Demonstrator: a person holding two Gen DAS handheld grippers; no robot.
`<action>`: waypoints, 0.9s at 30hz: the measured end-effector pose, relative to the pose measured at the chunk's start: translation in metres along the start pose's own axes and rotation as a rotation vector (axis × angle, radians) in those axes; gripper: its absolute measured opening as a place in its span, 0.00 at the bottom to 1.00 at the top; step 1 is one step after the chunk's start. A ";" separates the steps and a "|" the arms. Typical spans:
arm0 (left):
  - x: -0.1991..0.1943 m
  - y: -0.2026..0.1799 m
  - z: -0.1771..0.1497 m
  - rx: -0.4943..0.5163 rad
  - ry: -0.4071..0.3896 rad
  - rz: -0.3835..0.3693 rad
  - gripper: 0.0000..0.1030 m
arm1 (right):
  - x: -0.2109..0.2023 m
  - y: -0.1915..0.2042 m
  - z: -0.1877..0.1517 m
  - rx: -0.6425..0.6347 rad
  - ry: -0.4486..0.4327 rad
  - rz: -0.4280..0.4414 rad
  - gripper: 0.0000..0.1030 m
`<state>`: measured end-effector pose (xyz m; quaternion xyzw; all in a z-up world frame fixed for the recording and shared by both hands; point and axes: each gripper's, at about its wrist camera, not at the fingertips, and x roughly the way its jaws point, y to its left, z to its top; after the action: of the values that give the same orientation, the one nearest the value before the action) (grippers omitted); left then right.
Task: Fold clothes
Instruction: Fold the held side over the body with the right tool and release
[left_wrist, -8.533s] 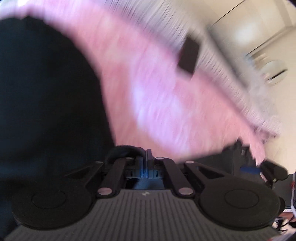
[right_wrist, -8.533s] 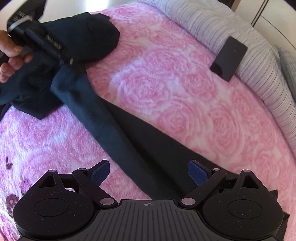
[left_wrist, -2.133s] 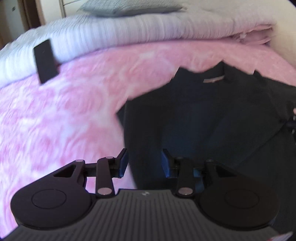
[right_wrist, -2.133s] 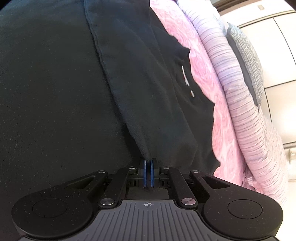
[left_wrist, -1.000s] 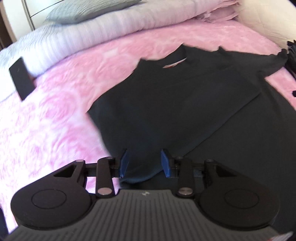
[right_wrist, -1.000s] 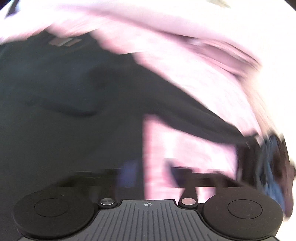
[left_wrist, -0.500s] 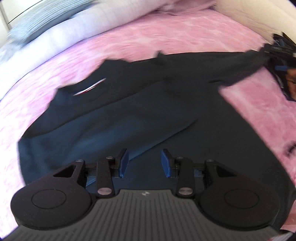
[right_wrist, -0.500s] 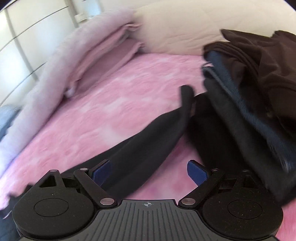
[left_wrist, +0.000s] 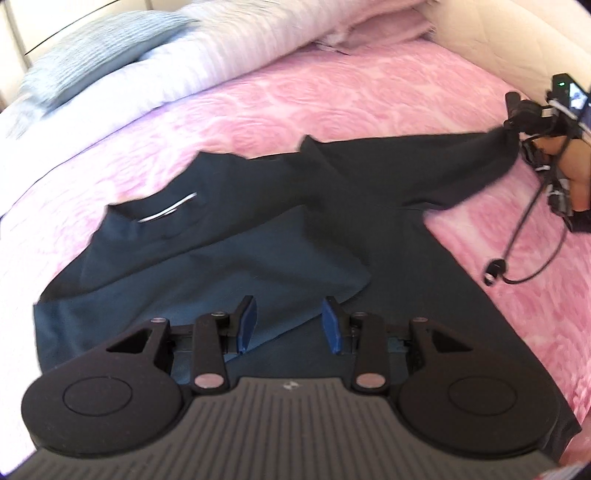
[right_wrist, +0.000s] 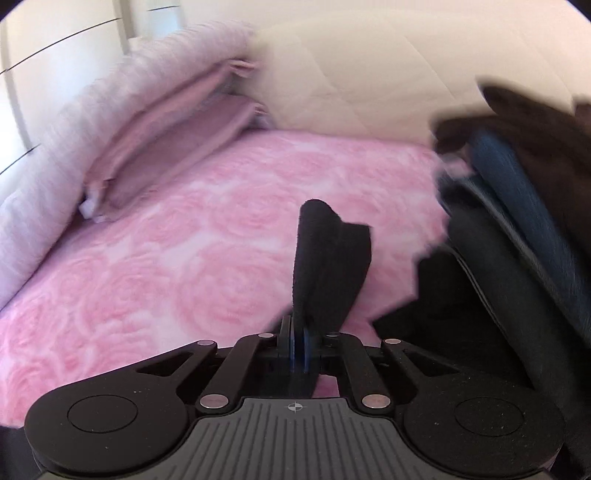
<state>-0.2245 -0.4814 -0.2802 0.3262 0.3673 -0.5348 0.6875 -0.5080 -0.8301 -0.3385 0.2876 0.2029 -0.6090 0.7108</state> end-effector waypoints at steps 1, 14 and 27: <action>-0.005 0.007 -0.005 -0.020 -0.007 0.009 0.33 | -0.011 0.014 0.005 -0.033 -0.023 0.039 0.06; -0.103 0.160 -0.119 -0.329 -0.059 0.223 0.33 | -0.269 0.308 -0.175 -0.914 -0.321 0.869 0.06; -0.089 0.209 -0.155 -0.310 -0.092 0.172 0.33 | -0.268 0.292 -0.313 -1.344 -0.101 0.766 0.63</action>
<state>-0.0586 -0.2620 -0.2723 0.2218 0.3841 -0.4254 0.7889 -0.2486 -0.3966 -0.3558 -0.1837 0.3825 -0.0792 0.9021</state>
